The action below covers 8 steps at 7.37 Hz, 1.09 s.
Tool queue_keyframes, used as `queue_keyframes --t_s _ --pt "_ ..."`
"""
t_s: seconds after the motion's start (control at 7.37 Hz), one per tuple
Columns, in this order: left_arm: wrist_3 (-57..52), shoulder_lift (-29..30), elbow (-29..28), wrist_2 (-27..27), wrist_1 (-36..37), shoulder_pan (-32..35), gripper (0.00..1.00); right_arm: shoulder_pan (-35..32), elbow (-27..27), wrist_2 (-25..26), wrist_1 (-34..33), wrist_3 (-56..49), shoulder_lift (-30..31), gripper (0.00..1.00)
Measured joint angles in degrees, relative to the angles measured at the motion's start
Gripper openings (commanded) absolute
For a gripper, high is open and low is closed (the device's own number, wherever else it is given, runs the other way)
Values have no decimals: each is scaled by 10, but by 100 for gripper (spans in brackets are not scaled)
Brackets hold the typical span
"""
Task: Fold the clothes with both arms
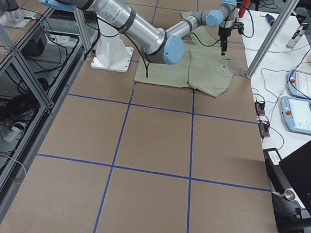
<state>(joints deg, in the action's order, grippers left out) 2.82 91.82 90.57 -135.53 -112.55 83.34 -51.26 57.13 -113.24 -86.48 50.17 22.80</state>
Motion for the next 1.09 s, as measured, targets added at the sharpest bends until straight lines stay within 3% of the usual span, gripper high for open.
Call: queue_keyframes --t_s 0.27,0.41,0.68,1.09 --pt "83 -42 -38 4 -131 -47 95 -70 71 -66 0 -91 95 100" --pt "127 -57 -64 5 -199 -69 85 -91 101 -81 1 -128 135 100" --pt "219 -56 -136 25 -307 -99 82 -109 127 -92 2 -157 175 100" --pt "255 -3 -226 47 -346 -115 78 -112 151 -94 2 -161 195 100"
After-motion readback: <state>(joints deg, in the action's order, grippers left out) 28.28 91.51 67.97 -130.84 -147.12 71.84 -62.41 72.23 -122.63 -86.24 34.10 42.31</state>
